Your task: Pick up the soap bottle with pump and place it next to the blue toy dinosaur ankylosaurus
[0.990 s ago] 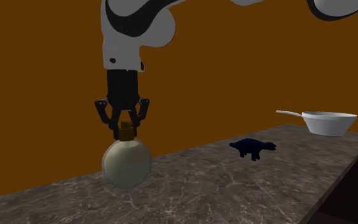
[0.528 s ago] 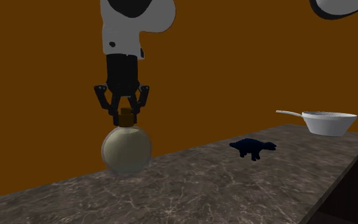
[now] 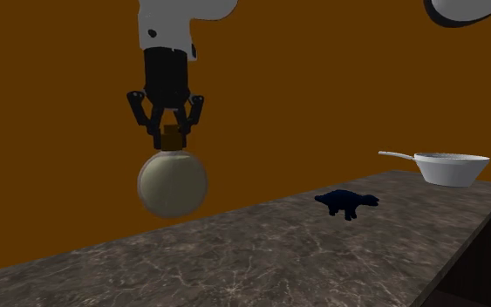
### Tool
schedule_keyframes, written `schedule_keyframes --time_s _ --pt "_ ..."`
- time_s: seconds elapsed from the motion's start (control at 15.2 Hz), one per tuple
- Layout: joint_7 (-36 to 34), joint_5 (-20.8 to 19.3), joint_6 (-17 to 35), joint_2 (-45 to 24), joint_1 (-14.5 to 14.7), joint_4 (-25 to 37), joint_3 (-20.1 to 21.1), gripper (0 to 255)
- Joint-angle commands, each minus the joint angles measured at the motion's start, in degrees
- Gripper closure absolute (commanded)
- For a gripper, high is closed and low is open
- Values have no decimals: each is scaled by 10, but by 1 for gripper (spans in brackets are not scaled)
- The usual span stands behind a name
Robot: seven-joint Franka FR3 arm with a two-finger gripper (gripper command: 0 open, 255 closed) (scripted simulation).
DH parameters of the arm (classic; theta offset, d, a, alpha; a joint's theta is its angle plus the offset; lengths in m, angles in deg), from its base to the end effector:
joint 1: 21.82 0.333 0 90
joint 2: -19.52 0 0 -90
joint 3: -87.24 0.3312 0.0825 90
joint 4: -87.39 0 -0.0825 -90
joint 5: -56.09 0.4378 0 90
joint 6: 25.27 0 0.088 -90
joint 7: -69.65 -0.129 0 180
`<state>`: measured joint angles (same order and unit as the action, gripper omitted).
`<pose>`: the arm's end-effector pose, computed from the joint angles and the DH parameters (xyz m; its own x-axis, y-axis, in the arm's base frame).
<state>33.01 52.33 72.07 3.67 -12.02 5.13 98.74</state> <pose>0.6606 0.2327 0.5221 0.9647 -0.2632 -0.0001 -0.2631 -0.9647 0.0132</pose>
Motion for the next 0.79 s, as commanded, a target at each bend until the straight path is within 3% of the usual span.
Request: schedule_keyframes --time_s 0.0,0.73 --pt "0 0 -16 -1 0 16 0 255" --pt "0 -5 -114 -26 8 140 1 255"
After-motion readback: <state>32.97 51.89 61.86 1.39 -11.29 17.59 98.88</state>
